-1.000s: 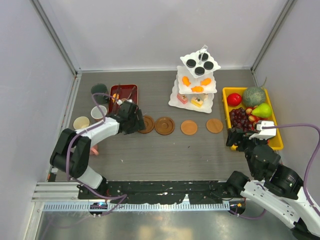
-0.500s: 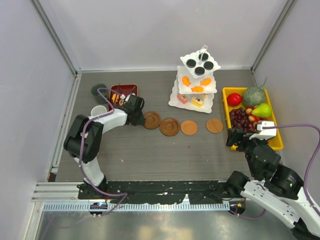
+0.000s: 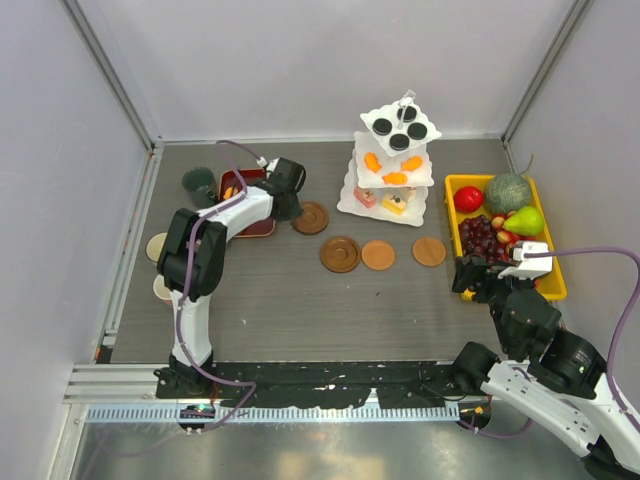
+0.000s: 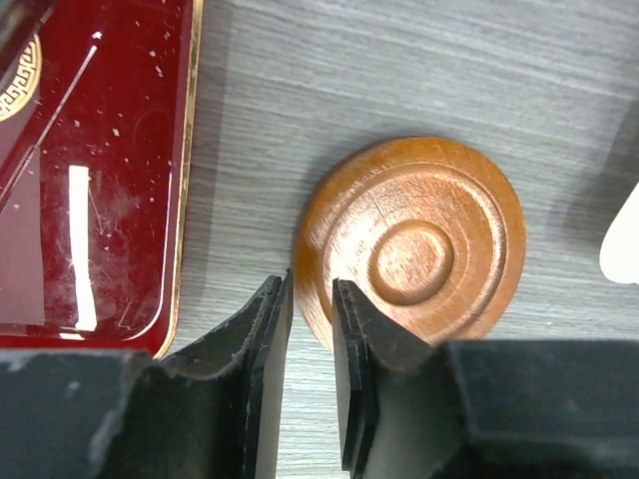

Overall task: Serve the afternoon tea
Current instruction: Move the coaster to the center of the board, then adjust the coaster at the center of the board.

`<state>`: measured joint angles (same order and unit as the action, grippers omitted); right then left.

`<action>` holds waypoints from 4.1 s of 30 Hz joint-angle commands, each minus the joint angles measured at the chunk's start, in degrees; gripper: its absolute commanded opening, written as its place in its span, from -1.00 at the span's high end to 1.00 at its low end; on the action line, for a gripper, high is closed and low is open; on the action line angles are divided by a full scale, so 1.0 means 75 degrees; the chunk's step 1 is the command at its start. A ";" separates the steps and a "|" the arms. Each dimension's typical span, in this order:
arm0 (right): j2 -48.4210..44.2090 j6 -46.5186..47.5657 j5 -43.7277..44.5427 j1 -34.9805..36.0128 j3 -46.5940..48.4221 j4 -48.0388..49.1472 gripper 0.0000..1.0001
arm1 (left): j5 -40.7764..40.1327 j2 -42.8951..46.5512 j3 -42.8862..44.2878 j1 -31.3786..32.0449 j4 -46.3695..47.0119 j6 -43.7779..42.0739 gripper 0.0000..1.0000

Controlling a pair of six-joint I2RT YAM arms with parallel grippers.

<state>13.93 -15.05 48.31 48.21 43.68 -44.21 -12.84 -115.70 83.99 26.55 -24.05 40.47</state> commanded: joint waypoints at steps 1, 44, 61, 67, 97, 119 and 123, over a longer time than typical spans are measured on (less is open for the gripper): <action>0.0123 0.0038 0.0097 -0.0006 0.0035 0.0281 -0.79 | -0.0561 0.0074 0.0591 -0.0035 -0.0472 -0.0520 0.29; 0.0275 0.0026 0.0167 -0.0006 0.0023 0.0269 -0.80 | 0.0950 -0.0080 0.1227 -0.0282 -0.0486 -0.0661 -0.09; 0.0181 -0.0091 0.0132 -0.0006 0.0012 0.0152 -0.80 | 0.2274 -0.0720 0.1749 0.0293 0.0489 -0.0427 -0.19; 0.0193 -0.0126 0.0167 -0.0006 0.0012 0.0117 -0.79 | 0.2532 -0.1471 0.2535 0.0187 0.0126 -0.0334 -0.18; 0.0193 -0.0126 0.0167 -0.0006 0.0024 0.0117 -0.79 | 0.1653 -0.1168 0.2525 -0.0200 -0.0965 -0.0649 -0.24; 0.0193 -0.0138 0.0203 -0.0017 0.0024 0.0117 -0.79 | 0.2801 0.0755 -0.0487 0.1511 0.0488 -0.0451 -0.04; 0.0216 -0.0138 0.0191 -0.0006 0.0035 0.0128 -0.80 | 0.2884 0.0544 -0.0394 0.1745 0.0582 -0.0369 -0.01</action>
<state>15.03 -15.33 48.56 48.21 43.46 -44.49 6.68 -111.15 79.79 38.54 -23.81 36.62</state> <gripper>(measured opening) 0.899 0.513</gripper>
